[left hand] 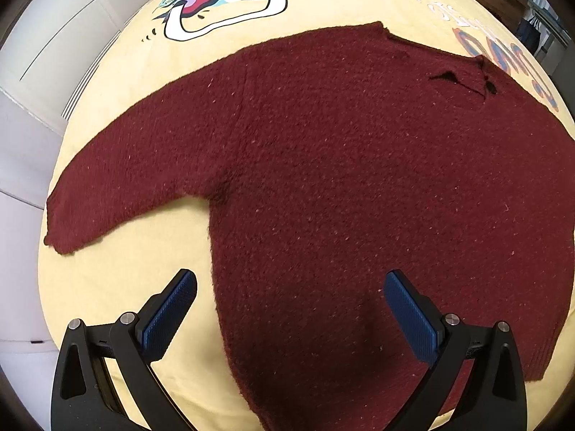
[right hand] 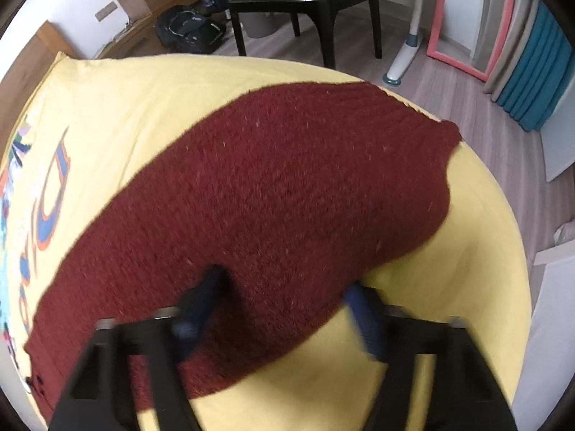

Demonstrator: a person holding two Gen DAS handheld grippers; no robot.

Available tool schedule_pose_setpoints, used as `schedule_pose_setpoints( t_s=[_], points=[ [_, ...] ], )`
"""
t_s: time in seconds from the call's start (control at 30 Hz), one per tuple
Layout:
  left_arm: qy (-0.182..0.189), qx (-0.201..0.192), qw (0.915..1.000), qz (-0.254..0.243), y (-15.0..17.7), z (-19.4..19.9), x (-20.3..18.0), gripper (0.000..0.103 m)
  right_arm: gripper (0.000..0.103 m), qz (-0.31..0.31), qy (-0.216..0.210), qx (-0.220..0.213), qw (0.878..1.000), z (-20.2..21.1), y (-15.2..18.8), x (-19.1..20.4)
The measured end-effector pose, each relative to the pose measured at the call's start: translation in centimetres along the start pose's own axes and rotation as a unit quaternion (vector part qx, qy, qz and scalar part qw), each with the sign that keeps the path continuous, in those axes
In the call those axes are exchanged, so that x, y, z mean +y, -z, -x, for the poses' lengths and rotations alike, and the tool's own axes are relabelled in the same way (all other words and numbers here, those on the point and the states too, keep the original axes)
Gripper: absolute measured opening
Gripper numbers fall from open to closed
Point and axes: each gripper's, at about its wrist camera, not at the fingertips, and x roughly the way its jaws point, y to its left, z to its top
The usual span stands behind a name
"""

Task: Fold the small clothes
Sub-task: 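Grasp the sweater sleeve cuff with the right gripper, then fold the held sleeve across the sweater body with the right gripper, then release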

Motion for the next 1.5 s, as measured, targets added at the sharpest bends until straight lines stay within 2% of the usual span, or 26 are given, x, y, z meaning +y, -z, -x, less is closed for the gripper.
schedule_pose_setpoints(
  t_s=[0.03,0.07,0.13,0.27,0.43,0.67,0.87,1.13,1.33,1.5],
  points=[
    [0.0,0.0,1.0,0.001,-0.1,-0.1,0.1,0.102,0.019,0.014,0.002,-0.003,1.0,0.3,-0.3,0.3],
    [-0.003,-0.001,1.0,0.001,0.0,-0.1,0.2,0.102,0.015,0.034,0.009,-0.008,0.999,0.7,-0.5,0.7],
    [-0.007,-0.005,1.0,-0.002,0.0,0.0,0.4,0.102,0.014,0.08,0.023,-0.03,0.996,2.2,-0.5,2.1],
    [0.002,-0.01,0.9999,-0.002,0.3,0.2,0.6,0.102,0.013,0.145,0.009,-0.079,0.986,6.3,0.4,5.3],
    [0.001,-0.02,0.9998,-0.001,0.6,0.7,1.0,0.102,0.013,0.22,-0.045,-0.134,0.965,12.6,2.5,11.1],
    [0.022,-0.03,0.9993,0.003,0.3,1.0,2.1,0.102,0.013,0.281,-0.124,-0.155,0.939,19.1,6.4,20.1],
    [0.041,-0.04,0.9983,0.003,-0.1,1.4,2.7,0.102,0.013,0.333,-0.167,-0.141,0.917,21.5,11.4,28.5],
    [0.052,-0.05,0.9974,0.0,-1.4,1.7,3.7,0.102,0.013,0.389,-0.213,-0.089,0.892,20.7,19.5,35.9],
    [0.058,-0.052,0.9969,0.001,-1.7,1.9,4.3,0.102,0.013,0.432,-0.221,-0.045,0.873,18.8,25.4,39.1],
    [0.056,-0.044,0.9974,0.003,-1.4,1.2,4.7,0.102,0.013,0.446,-0.198,0.014,0.873,14.1,29.0,39.5]
  ],
)
